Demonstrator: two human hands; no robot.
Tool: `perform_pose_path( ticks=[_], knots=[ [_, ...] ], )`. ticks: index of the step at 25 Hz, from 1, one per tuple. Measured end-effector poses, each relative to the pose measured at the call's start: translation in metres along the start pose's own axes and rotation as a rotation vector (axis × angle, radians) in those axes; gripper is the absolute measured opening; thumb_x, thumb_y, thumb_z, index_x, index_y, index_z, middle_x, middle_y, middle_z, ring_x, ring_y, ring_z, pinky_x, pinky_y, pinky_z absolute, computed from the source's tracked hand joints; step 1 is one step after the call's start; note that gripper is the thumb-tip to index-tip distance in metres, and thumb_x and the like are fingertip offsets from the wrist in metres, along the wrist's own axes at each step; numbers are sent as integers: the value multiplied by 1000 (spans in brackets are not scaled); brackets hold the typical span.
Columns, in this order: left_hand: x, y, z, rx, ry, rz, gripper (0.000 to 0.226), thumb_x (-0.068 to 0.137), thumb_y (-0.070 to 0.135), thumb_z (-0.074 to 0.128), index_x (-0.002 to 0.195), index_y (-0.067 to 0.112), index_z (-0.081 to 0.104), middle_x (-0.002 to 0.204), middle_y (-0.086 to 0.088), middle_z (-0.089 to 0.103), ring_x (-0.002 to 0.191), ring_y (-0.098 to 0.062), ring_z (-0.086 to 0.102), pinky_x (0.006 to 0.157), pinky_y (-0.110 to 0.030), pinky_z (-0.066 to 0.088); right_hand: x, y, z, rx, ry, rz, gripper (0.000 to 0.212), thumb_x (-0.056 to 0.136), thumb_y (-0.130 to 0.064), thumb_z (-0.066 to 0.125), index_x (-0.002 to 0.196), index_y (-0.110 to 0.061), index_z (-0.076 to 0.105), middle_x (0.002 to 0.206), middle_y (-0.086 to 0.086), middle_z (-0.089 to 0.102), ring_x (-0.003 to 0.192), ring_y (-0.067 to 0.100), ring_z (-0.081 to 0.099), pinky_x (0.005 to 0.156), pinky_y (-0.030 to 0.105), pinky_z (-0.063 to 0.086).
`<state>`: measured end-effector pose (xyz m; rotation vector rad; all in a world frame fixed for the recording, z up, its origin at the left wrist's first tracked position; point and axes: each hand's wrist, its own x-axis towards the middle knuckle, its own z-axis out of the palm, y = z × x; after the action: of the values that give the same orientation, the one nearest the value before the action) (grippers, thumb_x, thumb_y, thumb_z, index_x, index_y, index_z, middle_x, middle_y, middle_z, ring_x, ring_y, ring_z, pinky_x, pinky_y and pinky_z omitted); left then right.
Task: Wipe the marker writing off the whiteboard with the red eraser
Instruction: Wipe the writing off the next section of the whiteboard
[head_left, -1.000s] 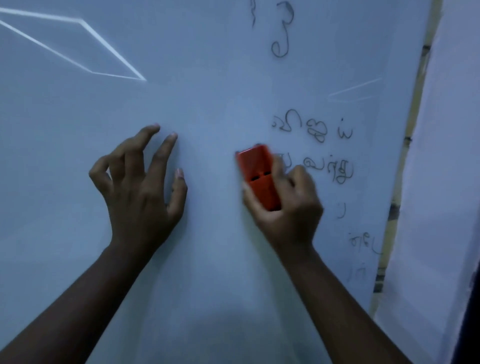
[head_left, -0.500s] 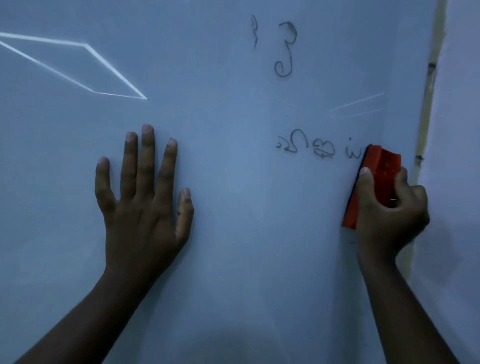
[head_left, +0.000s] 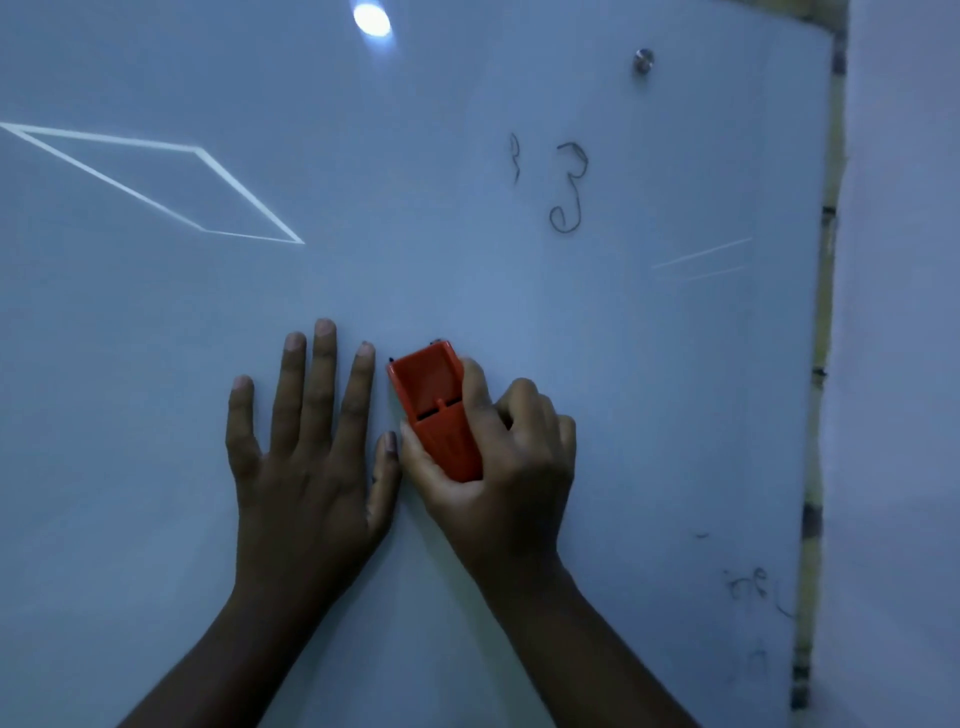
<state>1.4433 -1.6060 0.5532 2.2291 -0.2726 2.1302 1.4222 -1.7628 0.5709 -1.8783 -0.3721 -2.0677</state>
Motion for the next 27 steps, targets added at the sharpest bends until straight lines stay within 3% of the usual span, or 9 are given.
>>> perform_pose_path(
  ticks=[5, 10, 13, 17, 21, 24, 27],
  knots=[
    [1, 1, -1, -6, 31, -6, 70, 105, 41, 40, 168, 13, 26, 176, -15, 17, 163, -32, 20, 127, -62, 18, 36, 18, -4, -48, 0, -97, 63, 90, -61, 64, 129, -13, 70, 86, 6, 57, 76, 25, 55, 71, 38, 41],
    [39, -7, -8, -21, 123, -33, 65, 99, 38, 52, 158, 9, 47, 156, -16, 47, 143, -35, 42, 106, -57, 30, 74, 79, -21, -23, 110, 93, 65, 88, -59, 67, 135, -14, 67, 84, 4, 51, 69, 25, 54, 67, 46, 52],
    [96, -28, -15, 3, 160, 4, 60, 102, 37, 49, 152, 6, 52, 159, -15, 46, 150, -34, 39, 108, -55, 27, 90, 117, -34, -5, 177, 201, 67, 91, -60, 64, 138, -12, 63, 87, 1, 51, 69, 22, 55, 66, 44, 56],
    [145, -63, -17, 25, 142, 91, 63, 107, 41, 37, 159, 7, 44, 172, -14, 30, 162, -31, 23, 122, -60, 17, 124, 145, -42, -36, 277, 393, 62, 92, -55, 68, 138, -12, 65, 85, 5, 50, 73, 27, 58, 68, 28, 40],
    [145, -61, -6, 18, 151, 103, 66, 108, 38, 31, 167, 8, 29, 176, -13, 20, 163, -28, 20, 128, -60, 14, 146, 127, -28, -9, 292, 403, 60, 91, -51, 72, 138, -14, 66, 84, 5, 49, 75, 29, 59, 65, 28, 40],
    [144, -62, -2, 14, 183, 99, 67, 107, 38, 31, 167, 8, 29, 176, -12, 20, 162, -28, 22, 128, -61, 18, 149, 75, -1, 10, 257, 254, 64, 88, -58, 66, 138, -19, 66, 84, 4, 50, 76, 31, 60, 71, 41, 54],
    [147, -60, -3, 14, 164, 101, 68, 107, 40, 32, 168, 9, 27, 176, -11, 18, 163, -26, 18, 129, -60, 17, 150, 6, 29, 19, 206, 72, 67, 88, -61, 59, 141, -20, 64, 87, 3, 52, 77, 26, 57, 74, 41, 54]
  ],
)
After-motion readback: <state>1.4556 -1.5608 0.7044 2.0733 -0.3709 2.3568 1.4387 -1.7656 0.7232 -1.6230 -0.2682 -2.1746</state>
